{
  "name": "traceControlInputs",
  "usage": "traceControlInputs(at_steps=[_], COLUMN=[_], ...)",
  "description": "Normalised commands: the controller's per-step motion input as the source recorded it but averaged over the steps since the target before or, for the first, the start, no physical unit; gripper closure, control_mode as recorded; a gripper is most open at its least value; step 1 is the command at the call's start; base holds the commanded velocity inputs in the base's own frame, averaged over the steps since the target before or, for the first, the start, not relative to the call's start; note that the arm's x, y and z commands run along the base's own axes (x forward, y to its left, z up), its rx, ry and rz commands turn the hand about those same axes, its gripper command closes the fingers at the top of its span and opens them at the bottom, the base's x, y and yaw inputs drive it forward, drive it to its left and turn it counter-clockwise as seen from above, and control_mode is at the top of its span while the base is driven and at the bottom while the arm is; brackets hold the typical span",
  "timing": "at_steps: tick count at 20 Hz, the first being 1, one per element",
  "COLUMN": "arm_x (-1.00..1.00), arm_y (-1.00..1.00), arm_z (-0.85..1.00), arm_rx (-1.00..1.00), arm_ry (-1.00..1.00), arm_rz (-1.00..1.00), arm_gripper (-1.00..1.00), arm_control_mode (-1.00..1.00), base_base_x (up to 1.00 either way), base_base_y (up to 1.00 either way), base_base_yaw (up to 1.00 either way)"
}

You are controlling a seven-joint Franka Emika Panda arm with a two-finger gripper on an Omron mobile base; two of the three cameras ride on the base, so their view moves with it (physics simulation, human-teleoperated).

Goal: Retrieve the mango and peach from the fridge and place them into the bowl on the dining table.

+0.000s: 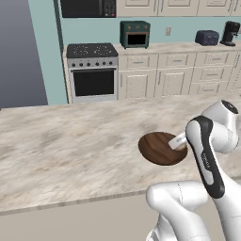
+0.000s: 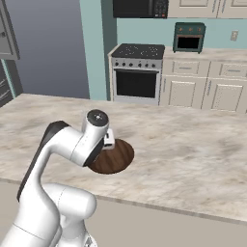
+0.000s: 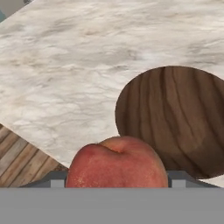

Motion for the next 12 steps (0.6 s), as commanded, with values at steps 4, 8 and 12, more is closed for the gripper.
traceControlInputs(at_steps=[4, 8, 12], arm_x=[0.29, 0.30, 0.27], arm_y=[0.00, -0.03, -0.11], arm_z=[-0.32, -0.30, -0.31], arm_rx=[0.00, 0.00, 0.00], arm_ry=[0.00, 0.00, 0.00], arm_rz=[0.00, 0.00, 0.00], arm_gripper=[1.00, 1.00, 1.00], arm_control_mode=[-1.00, -1.00, -1.00], base_base_x=[0.00, 0.00, 0.00], base_base_y=[0.00, 0.00, 0.00], base_base_yaw=[0.00, 0.00, 0.00])
